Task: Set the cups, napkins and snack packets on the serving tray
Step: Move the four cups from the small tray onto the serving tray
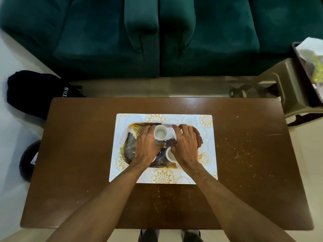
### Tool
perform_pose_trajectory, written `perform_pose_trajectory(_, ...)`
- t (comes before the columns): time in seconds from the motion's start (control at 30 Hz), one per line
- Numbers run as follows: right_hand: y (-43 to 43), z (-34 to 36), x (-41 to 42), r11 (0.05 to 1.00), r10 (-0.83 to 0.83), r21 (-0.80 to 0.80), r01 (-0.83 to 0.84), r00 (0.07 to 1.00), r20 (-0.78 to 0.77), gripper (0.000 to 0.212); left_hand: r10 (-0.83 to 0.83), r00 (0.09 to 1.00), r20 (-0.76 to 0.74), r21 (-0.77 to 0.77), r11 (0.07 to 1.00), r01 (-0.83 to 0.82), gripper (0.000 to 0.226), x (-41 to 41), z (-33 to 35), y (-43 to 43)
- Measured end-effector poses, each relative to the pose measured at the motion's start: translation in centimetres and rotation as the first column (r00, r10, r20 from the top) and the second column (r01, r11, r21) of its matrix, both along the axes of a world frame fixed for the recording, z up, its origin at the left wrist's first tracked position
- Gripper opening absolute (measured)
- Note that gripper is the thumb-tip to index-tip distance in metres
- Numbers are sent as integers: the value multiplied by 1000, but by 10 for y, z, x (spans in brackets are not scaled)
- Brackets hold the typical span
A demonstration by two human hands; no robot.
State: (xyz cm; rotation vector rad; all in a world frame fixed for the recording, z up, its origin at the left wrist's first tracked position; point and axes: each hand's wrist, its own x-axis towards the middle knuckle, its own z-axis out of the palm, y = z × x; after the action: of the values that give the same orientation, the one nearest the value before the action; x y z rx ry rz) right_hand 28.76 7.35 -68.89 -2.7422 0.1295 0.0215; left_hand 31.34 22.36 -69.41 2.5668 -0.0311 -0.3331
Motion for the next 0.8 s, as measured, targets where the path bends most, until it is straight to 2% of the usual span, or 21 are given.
perform_pose_trajectory(0.1, 10, -6, 4, 999, 13, -32, -12, 1000, 9, 63, -16, 1000, 20, -12, 1000, 16, 73, 7, -10, 3)
perform_pose_trajectory(0.27, 22, -11, 8, 999, -12, -41, 15, 998, 69, 53, -103, 993, 62, 32, 994, 102, 67, 21, -23, 13)
perform_pose_trajectory(0.47, 37, -17, 17, 999, 45, -17, -44, 995, 90, 51, -335, 942, -17, -29, 942, 334, 71, 49, -18, 50)
perform_pose_trajectory(0.63, 58, -23, 25, 997, 73, 25, -74, 997, 24, 56, -480, 875, -62, -16, 877, 480, 75, 71, -18, 75)
perform_pose_trajectory(0.8, 69, -27, 27, 992, 41, 121, -42, 999, 5, 54, -391, 920, 11, -46, 919, 391, 72, 70, -20, 85)
